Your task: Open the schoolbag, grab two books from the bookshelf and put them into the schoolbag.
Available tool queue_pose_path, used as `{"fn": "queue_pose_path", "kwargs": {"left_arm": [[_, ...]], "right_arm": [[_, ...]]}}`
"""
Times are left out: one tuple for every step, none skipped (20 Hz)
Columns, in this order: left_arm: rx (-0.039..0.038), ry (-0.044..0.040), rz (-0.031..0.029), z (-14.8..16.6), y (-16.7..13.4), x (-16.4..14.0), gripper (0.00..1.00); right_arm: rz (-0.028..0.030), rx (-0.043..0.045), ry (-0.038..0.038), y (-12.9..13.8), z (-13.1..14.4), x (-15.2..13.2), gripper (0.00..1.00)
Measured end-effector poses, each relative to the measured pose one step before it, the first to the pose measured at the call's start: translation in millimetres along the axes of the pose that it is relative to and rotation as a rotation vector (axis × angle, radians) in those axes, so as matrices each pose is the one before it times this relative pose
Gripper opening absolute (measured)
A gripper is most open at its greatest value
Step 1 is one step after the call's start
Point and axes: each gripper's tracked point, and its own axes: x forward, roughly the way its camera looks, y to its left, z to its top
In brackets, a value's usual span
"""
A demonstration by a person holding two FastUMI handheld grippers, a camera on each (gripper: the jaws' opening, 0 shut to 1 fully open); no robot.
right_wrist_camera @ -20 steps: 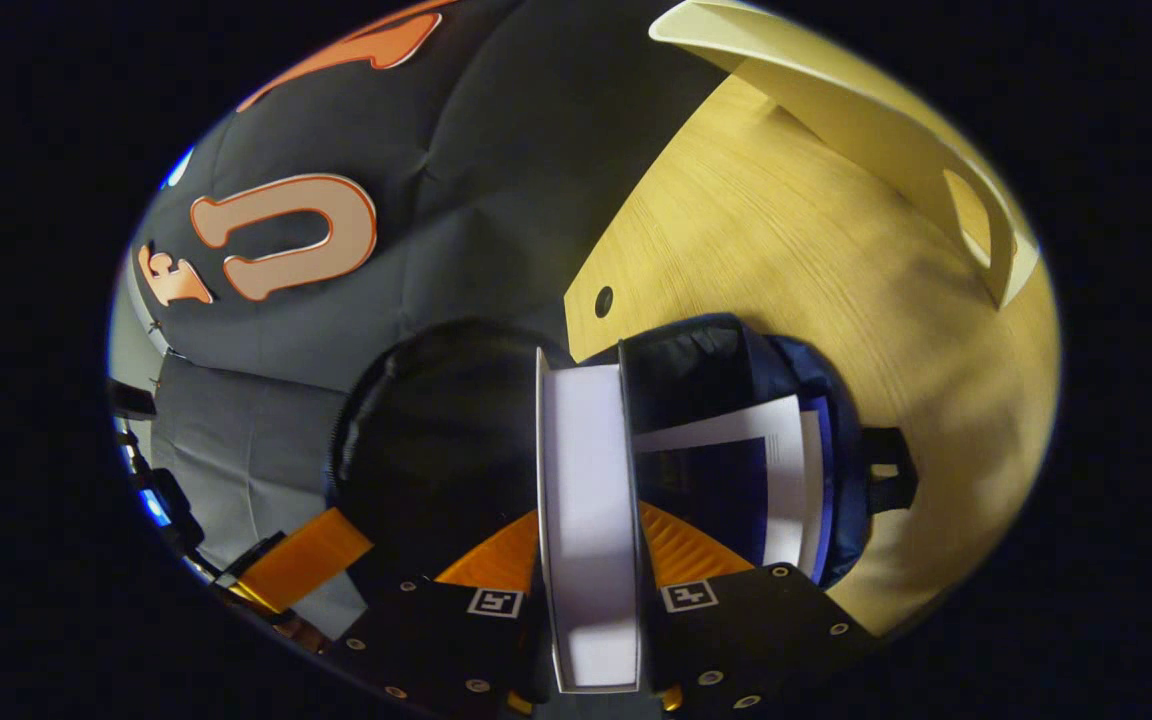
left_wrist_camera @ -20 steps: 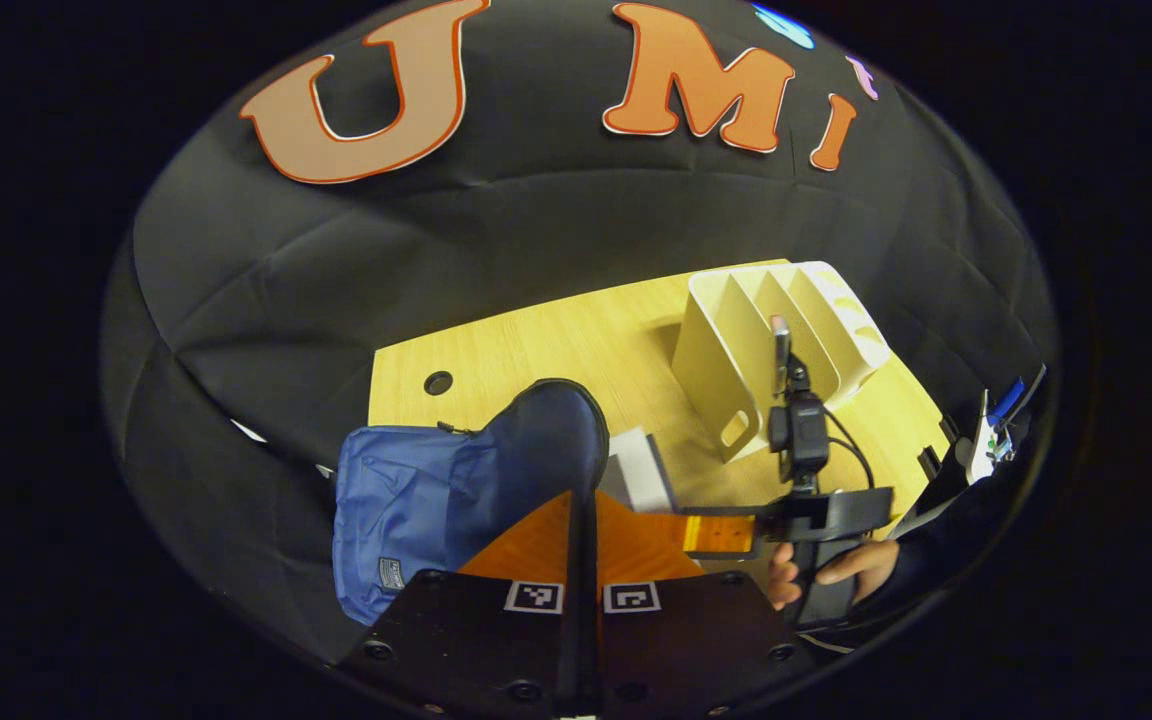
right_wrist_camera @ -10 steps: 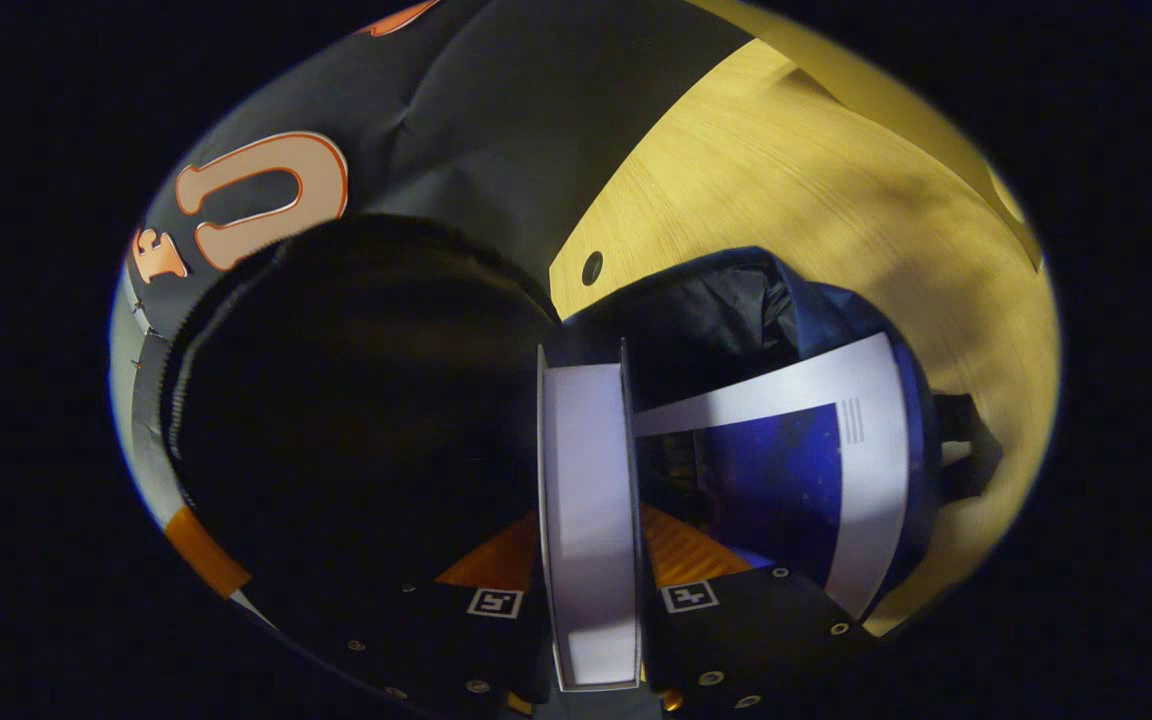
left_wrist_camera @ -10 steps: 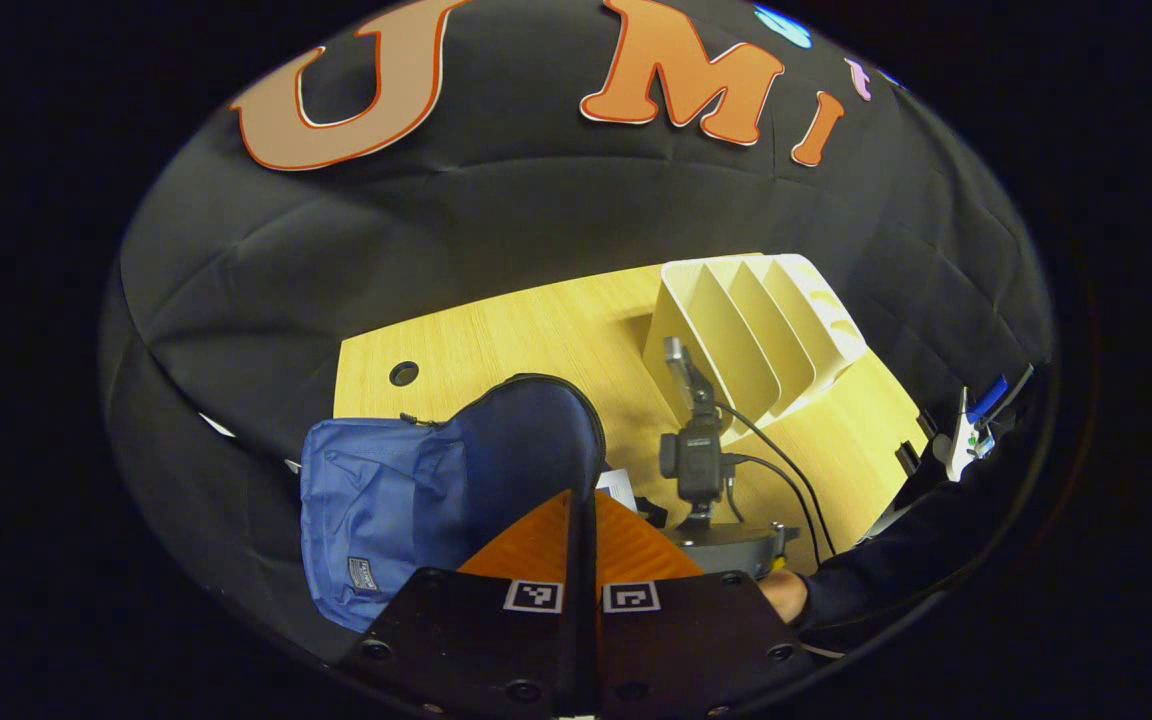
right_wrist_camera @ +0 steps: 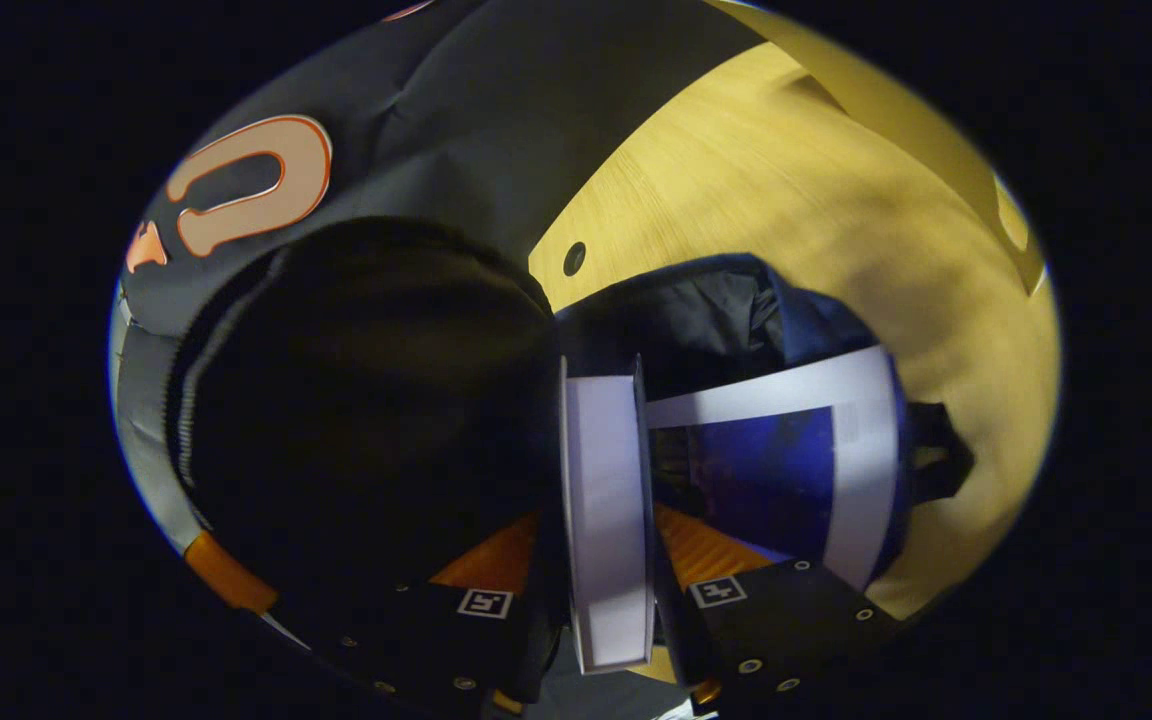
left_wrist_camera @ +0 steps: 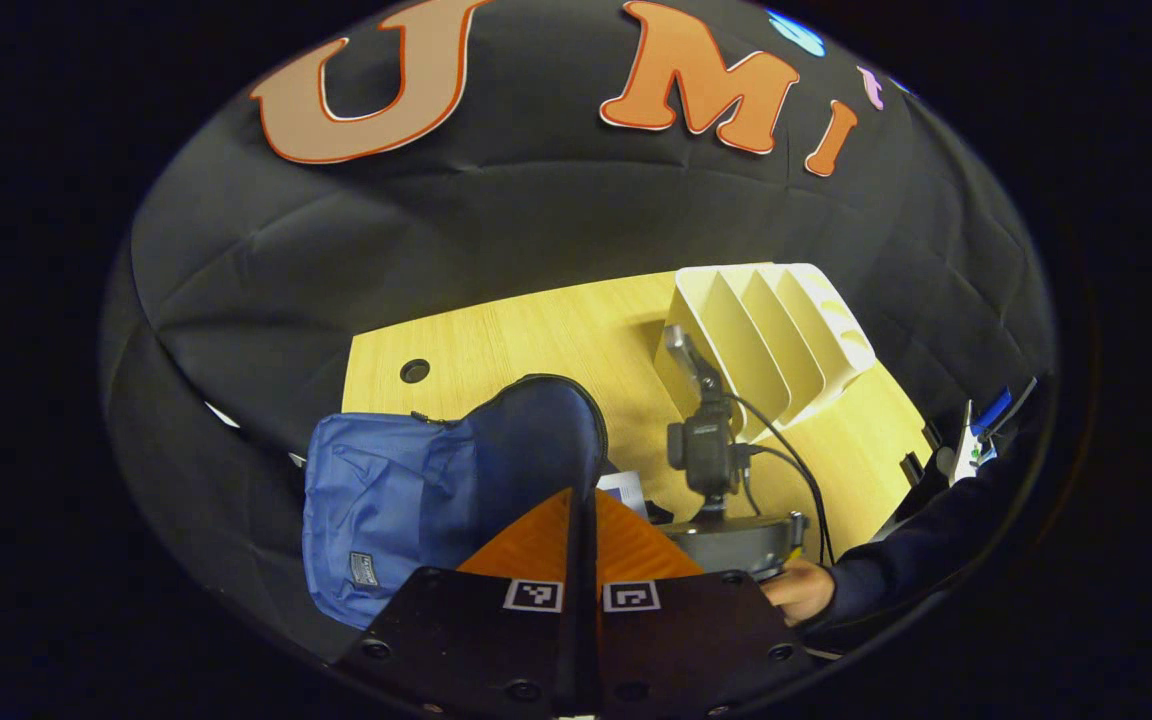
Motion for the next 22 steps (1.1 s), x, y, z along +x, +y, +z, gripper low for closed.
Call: {"fn": "queue_pose_path", "kwargs": {"left_arm": [[-0.00139, -0.00026, -0.00127, -3.39, -0.81, 0.73, 0.00], [0.00089, -0.00297, 0.00024, 0.37, -0.32, 0.90, 0.01], [0.00253, 0.00019, 0.00256, -0.21, -0.08, 2.57, 0.01], [-0.00304, -0.00003, 0.00024, -1.64, -0.12, 1.22, 0.05], [-0.00431, 0.00321, -0.00483, -1.96, -3.13, 0.12, 0.01], [-0.00159, 0.00017, -0.00216, 0.21, -1.53, 1.42, 0.01], [0.00280, 0.00110, -0.00300, -1.80, -1.40, 0.59, 0.01], [-0.00034, -0.00096, -0.00177, -0.84, -0.95, 1.01, 0.01], [-0.00226, 0.00042, -0.00032, -0.72, -1.32, 1.43, 0.01], [-0.00481, -0.00129, 0.00187, 1.20, 0.66, 0.07, 0.01], [0.00161, 0.00249, 0.00175, -2.38, -0.62, 1.59, 0.01], [0.00254, -0.00085, 0.00219, 0.64, 1.43, -0.15, 0.01], [0.00019, 0.00318, -0.00360, -0.56, -3.12, 0.40, 0.01], [-0.00271, -0.00053, -0.00086, -0.40, -0.64, -0.22, 0.01], [-0.00239, 0.00430, -0.00209, -1.13, 0.51, 1.05, 0.01], [-0.00040, 0.00038, 0.00047, 0.37, 0.25, 0.84, 0.01], [0.00219, 0.00300, -0.00096, -1.41, -0.74, -0.83, 0.01], [0.00695, 0.00083, -0.00076, -0.68, -1.57, -0.05, 0.01], [0.00659, 0.00158, -0.00309, -0.75, -1.19, -0.07, 0.01], [0.00561, 0.00343, -0.00652, -0.71, -2.98, -0.04, 0.01], [0.00538, 0.00286, -0.00336, -0.57, -1.54, 0.40, 0.01], [0.00665, 0.00486, -0.00045, -1.89, 0.05, 0.03, 0.01]], "right_arm": [[-0.00511, -0.01200, -0.00968, -1.43, 3.79, -9.86, 0.53], [-0.02291, -0.01678, -0.01036, -4.86, 3.80, -8.29, 0.55], [-0.00471, -0.01538, -0.01831, -2.53, 5.75, -7.52, 0.56], [-0.03190, -0.02112, -0.01006, -8.33, 2.56, -5.93, 0.56], [-0.01757, -0.00591, -0.01082, -7.75, 5.09, -7.73, 0.55], [-0.01864, 0.00280, -0.01990, -7.29, 5.39, -9.80, 0.55], [-0.01406, -0.01635, -0.02748, -6.00, 9.85, -5.27, 0.56], [-0.03673, -0.02557, -0.00226, -14.82, 0.57, -0.42, 0.56], [-0.03326, -0.00620, 0.02567, -12.03, -4.35, 1.40, 0.55], [-0.03014, 0.00310, 0.02593, -9.13, -5.39, -0.14, 0.55], [-0.02388, -0.00005, 0.01035, -6.99, -3.09, 1.00, 0.56], [-0.02361, -0.01774, -0.01935, -6.24, 0.35, 4.01, 0.56], [-0.02583, -0.02768, -0.00791, -6.02, 0.59, 4.28, 0.55], [0.01510, -0.00657, 0.01693, 4.93, -5.70, 4.62, 0.55], [-0.00697, -0.00452, 0.03963, -1.83, -9.39, 5.61, 0.54], [0.00694, 0.00863, 0.04259, 1.96, -9.79, 3.85, 0.54], [-0.00259, 0.00396, 0.02898, 0.05, -7.03, 3.15, 0.54], [0.00773, -0.00086, -0.00487, 1.52, 0.87, 0.42, 0.54], [0.01755, 0.00656, -0.00601, 1.38, 2.00, 1.34, 0.55], [0.02660, 0.01894, 0.00066, 0.35, -0.41, -2.09, 0.55], [0.02438, 0.01569, 0.00579, -0.27, 1.13, -2.78, 0.55], [0.02751, 0.01000, -0.00580, -0.28, 5.34, -4.34, 0.54]]}}
